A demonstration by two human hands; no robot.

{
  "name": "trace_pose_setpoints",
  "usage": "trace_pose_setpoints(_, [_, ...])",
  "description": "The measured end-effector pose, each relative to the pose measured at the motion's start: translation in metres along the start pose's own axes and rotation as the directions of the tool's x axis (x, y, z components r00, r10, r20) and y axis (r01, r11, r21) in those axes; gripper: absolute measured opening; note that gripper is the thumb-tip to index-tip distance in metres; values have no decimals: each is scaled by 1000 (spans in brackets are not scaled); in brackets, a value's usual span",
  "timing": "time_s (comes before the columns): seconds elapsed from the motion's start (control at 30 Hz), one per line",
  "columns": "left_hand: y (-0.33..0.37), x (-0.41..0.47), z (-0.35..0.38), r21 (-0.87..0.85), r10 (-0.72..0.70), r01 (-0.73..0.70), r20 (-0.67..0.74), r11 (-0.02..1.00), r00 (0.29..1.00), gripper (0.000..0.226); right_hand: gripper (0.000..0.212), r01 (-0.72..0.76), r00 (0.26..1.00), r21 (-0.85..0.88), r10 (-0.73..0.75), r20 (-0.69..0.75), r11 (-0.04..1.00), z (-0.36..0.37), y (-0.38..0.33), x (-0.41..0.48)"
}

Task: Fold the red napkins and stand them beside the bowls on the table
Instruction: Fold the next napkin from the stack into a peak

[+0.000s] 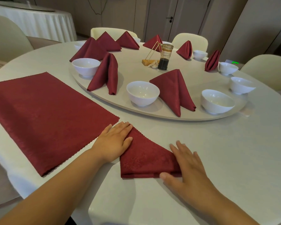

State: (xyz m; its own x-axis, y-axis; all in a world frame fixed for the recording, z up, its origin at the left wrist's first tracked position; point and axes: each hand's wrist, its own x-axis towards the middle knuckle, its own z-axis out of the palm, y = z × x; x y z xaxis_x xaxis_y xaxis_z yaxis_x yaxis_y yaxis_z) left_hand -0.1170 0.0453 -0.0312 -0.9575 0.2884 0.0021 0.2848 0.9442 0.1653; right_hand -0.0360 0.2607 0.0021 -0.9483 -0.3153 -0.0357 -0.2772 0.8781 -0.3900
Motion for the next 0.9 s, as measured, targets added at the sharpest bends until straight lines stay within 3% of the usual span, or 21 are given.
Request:
trace_pose_setpoints(0.03, [0,0,0,5,1,-1,-10,1000,1000,61,93,84,995,-73,-88,-54,994,2,-3,3])
trace_pose_setpoints(0.1, [0,0,1,2,12,-12,-44,1000,999,82,70,240,958,-126,-256,-126,962,7,-10,8])
trace_pose_setpoints(0.2, [2,-1,2,4,-2,2,-49,1000,999,103,58,326,943,-73,-329,-47,943,15,-18,16])
trace_pose_setpoints(0.33, [4,-5,-2,44,49,-37,-317,998,947,82,45,347,927,-96,-357,-113,933,22,-19,23])
trace_pose_setpoints(0.43, [4,-11,-1,-35,163,-198,-435,980,886,58,40,361,910,-125,-378,-169,924,25,-19,25])
trace_pose_setpoints(0.53, [7,-14,-7,-180,159,-294,-531,939,833,64,34,352,908,-109,-367,-203,930,22,-16,31])
trace_pose_setpoints(0.67, [6,-30,-10,-448,103,-388,-539,805,836,61,27,248,967,87,-242,-81,965,6,-14,37])
trace_pose_setpoints(0.73, [7,-40,-12,-436,171,-398,-473,807,864,56,20,191,981,283,-193,-19,940,-6,-10,41])
trace_pose_setpoints(0.83, [12,-47,-10,-244,287,-430,-460,869,840,46,22,131,990,561,-139,-28,817,-25,-4,46])
trace_pose_setpoints(0.9, [22,-42,-12,-233,257,-405,-479,884,839,39,26,82,995,662,-95,-16,745,-34,2,49])
